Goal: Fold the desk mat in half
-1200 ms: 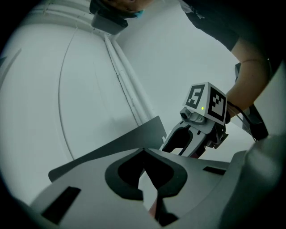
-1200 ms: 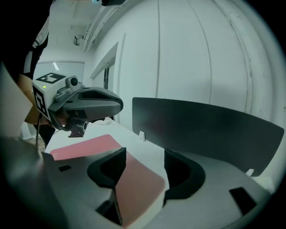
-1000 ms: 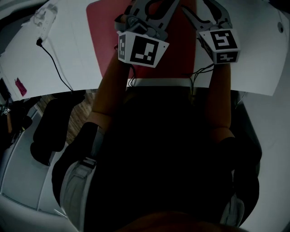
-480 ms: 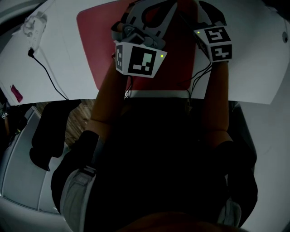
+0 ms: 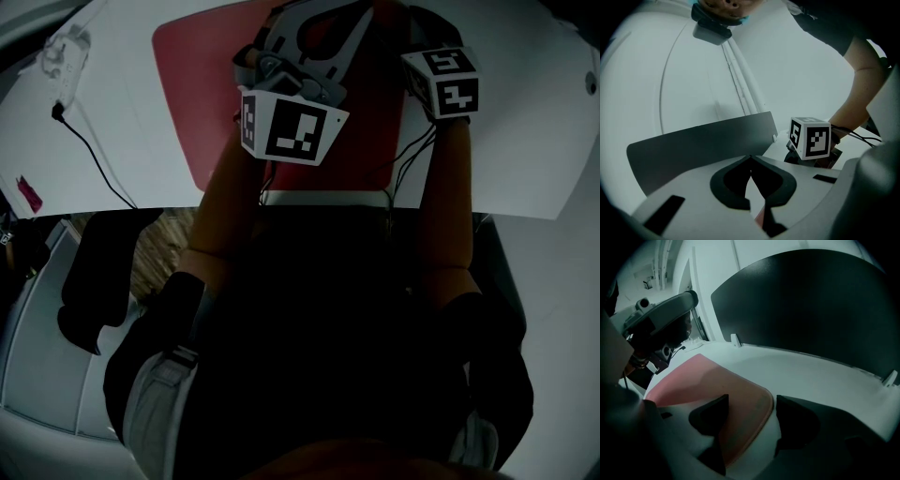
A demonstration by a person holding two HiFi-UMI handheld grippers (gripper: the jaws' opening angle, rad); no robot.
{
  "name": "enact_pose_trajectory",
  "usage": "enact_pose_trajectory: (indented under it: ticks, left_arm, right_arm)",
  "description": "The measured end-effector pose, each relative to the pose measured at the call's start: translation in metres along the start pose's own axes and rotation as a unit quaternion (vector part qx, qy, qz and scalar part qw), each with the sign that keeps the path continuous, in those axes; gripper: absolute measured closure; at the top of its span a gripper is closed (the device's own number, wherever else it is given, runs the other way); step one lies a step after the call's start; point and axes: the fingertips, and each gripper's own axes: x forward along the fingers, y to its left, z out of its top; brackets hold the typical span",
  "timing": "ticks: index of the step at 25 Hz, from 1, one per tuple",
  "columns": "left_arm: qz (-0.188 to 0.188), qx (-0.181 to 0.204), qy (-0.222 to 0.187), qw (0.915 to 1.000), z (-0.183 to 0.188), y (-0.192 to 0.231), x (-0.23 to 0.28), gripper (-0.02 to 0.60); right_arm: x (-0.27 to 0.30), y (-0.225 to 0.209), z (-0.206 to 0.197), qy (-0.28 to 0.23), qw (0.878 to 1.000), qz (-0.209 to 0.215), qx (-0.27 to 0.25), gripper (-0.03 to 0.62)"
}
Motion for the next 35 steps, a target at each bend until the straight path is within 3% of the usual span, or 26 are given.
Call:
enact_pose_trajectory:
  ticks: [7,12,23,29,35]
  left_arm:
    - [0.003,0.001,0.003,1.0000,-0.002,0.000,-0.003,0.569]
    - [0.002,0.002,0.005,1.0000,-0.002,-0.002,-0.003,0.568]
    - [0.001,0.007,0.012,0.9999,-0.008,-0.002,-0.007,0.569]
    - [-0.004,0.010,0.014,0.9998,-0.007,-0.006,-0.015,0.569]
    - [-0.007,0.015,0.021,0.9996,-0.012,-0.009,-0.023,0.569]
  right_arm:
    - [0.001,0.009,0.001,0.005,1.000,0.019,0.002,0.289]
    - [0.000,0.033,0.000,0.002,0.997,0.078,0.020,0.290]
    - [-0.013,0.082,-0.023,0.034,0.986,0.155,0.045,0.290]
    - [-0.029,0.103,-0.043,0.052,0.982,0.174,0.060,0.290]
    - [-0.047,0.117,-0.064,0.072,0.981,0.166,0.076,0.290]
